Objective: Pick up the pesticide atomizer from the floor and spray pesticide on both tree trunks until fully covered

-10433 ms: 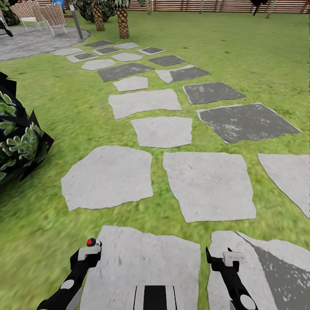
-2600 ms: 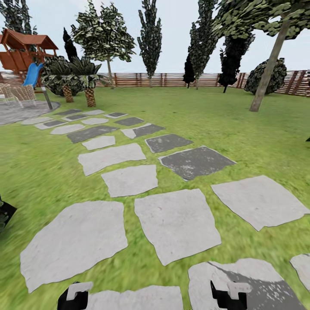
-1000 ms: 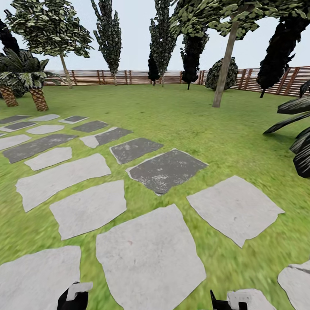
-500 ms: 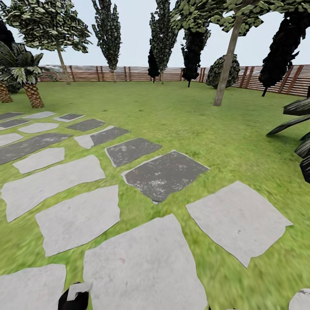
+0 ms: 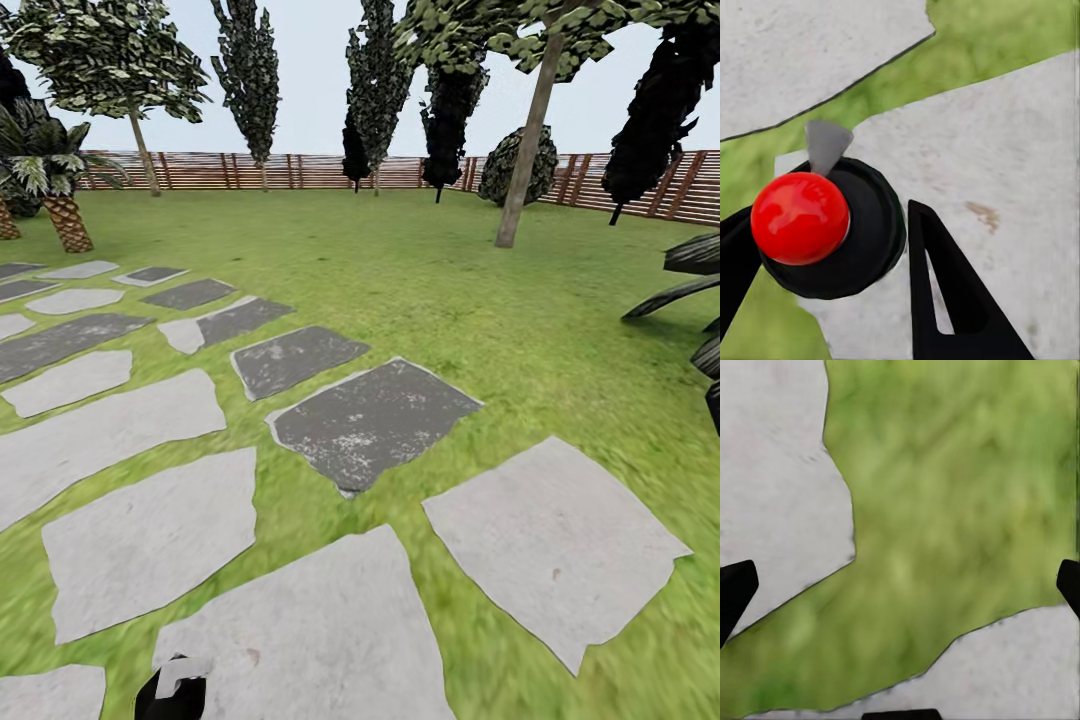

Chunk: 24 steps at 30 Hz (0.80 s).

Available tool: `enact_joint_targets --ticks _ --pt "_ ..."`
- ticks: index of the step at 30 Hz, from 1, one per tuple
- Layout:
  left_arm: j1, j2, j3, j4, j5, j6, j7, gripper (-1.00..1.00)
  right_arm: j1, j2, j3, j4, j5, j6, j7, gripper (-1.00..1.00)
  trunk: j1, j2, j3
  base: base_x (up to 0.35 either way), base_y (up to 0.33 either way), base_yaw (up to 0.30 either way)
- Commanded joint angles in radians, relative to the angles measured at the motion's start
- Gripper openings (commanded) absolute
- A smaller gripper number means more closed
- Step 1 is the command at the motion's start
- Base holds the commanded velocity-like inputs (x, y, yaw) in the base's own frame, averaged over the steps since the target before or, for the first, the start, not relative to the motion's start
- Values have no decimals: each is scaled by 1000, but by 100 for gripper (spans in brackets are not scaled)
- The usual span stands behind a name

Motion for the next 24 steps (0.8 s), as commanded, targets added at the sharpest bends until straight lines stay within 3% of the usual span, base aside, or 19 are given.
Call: enact_joint_targets --ticks 1,24 --pt "0 0 1 0 2 -3 1 -100 -1 0 -4 1 1 -3 0 100 0 0 -1 294 -171 0" --pt "0 3 1 0 3 -3 1 -100 -1 0 -4 1 0 -3 -1 100 0 0 -1 294 -171 0"
